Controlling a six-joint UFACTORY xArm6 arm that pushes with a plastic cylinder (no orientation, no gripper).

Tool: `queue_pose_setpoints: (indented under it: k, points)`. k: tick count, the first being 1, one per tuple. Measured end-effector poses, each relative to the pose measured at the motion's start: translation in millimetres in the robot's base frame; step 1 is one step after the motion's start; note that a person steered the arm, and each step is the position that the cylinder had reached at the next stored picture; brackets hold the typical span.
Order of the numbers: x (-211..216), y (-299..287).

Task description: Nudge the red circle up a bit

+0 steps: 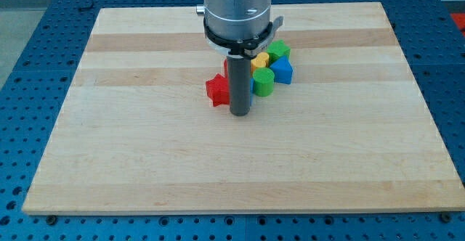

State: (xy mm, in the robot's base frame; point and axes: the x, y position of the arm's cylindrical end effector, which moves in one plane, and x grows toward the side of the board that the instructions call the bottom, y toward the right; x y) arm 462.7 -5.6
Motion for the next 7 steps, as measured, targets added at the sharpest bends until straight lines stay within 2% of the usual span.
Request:
queue_pose_setpoints:
  k: [2, 5, 7]
  points:
    - [-14.2, 0.0]
    - [8.5, -35.3]
    - [2.8, -52.9]
